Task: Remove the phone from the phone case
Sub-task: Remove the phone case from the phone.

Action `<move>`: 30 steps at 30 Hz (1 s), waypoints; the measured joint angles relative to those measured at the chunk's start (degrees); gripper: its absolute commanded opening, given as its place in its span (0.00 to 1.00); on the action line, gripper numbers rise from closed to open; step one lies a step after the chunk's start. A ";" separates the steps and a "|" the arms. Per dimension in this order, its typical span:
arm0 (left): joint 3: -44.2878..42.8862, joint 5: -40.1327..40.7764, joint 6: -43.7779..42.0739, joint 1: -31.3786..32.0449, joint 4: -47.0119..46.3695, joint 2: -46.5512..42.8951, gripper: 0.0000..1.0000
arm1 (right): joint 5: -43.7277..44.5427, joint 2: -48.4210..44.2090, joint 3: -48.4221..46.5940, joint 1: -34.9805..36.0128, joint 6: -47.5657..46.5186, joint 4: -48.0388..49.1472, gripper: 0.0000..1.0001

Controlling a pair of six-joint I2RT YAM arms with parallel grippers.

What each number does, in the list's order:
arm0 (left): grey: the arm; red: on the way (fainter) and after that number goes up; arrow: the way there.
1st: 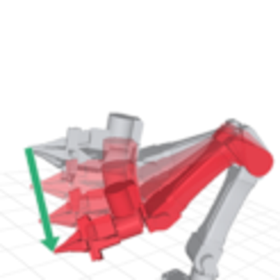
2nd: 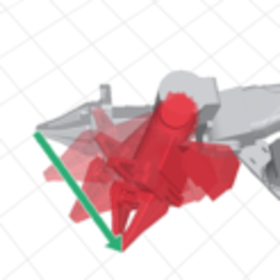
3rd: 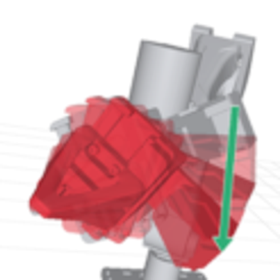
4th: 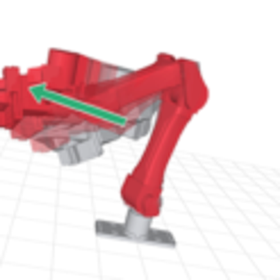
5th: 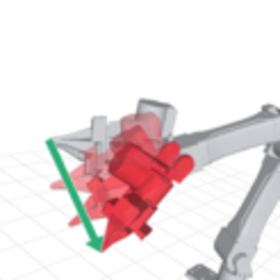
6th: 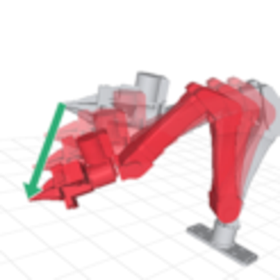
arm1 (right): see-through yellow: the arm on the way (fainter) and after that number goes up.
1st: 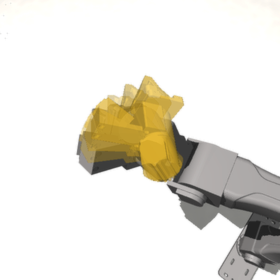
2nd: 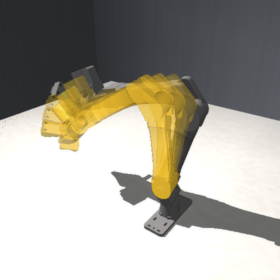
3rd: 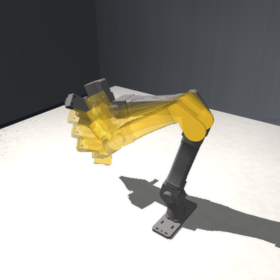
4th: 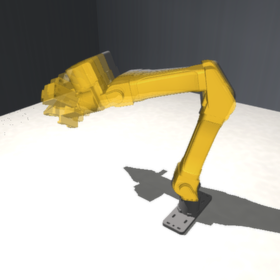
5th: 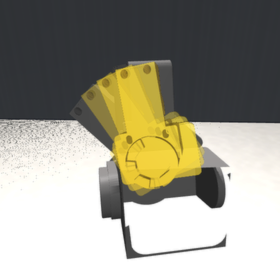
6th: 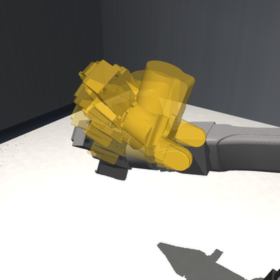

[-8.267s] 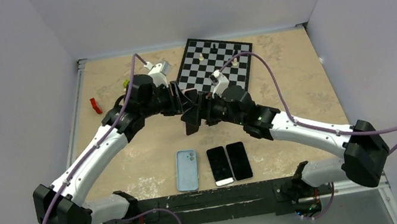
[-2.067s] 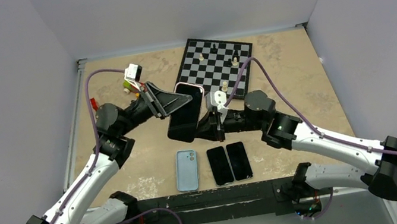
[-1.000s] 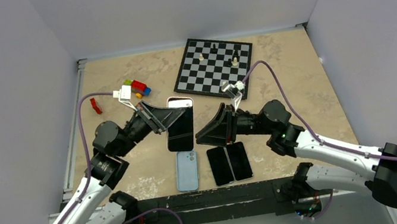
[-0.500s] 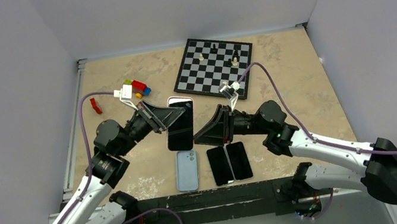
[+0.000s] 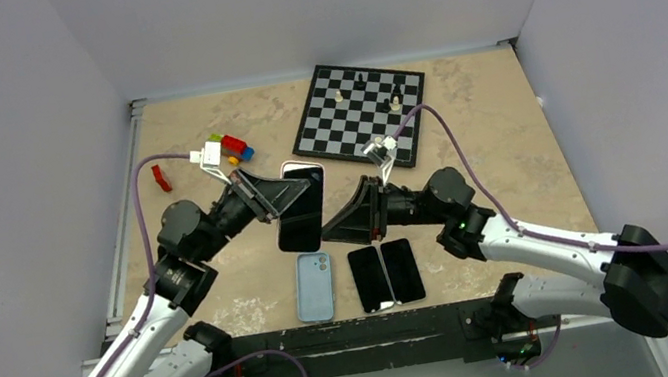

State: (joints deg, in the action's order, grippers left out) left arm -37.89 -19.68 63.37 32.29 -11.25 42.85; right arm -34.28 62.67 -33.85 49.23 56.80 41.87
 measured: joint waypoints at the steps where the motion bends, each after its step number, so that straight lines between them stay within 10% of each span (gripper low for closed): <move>1: 0.02 0.00 -0.02 -0.02 0.04 0.00 0.00 | 0.00 0.26 -0.02 0.00 0.20 0.15 0.39; 30: 2.23 -0.74 5.07 -0.79 -8.81 2.45 0.00 | 1.25 2.60 0.00 0.57 4.35 6.19 0.46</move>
State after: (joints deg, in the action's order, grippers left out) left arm -35.66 -20.43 68.45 31.51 -20.05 45.30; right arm -33.04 65.28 -33.85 49.80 61.14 48.05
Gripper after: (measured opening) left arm 0.202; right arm 0.458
